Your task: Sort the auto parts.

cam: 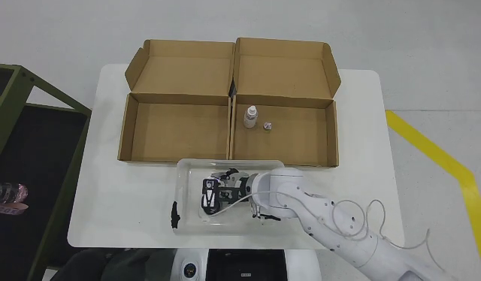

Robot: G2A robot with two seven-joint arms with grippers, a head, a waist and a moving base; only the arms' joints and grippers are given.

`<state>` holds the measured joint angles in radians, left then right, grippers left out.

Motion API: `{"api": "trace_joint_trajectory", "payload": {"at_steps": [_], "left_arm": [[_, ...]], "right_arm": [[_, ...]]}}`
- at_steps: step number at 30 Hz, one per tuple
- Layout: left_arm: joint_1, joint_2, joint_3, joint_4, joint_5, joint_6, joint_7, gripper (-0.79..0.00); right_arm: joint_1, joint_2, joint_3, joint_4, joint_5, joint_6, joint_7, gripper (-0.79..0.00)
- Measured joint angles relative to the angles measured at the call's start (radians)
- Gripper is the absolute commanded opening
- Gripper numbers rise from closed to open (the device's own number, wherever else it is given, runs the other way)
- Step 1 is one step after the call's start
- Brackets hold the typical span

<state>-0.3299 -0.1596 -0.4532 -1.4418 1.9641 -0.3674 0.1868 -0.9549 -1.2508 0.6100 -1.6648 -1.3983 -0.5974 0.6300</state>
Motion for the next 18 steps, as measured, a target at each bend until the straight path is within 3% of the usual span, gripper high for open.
{"api": "trace_joint_trajectory", "payload": {"at_steps": [5,7,18], "left_arm": [[0.0,0.0,0.0,0.0,0.0,0.0,0.0,0.0],[0.0,0.0,0.0,0.0,0.0,0.0,0.0,0.0],[0.0,0.0,0.0,0.0,0.0,0.0,0.0,0.0]], "right_arm": [[0.006,-0.007,0.0,0.024,0.014,-0.008,-0.004,-0.653],[0.006,-0.008,0.001,0.026,0.019,-0.013,-0.005,-0.785],[-0.034,-0.001,0.041,-0.029,0.043,-0.025,-0.047,-0.785]]}}
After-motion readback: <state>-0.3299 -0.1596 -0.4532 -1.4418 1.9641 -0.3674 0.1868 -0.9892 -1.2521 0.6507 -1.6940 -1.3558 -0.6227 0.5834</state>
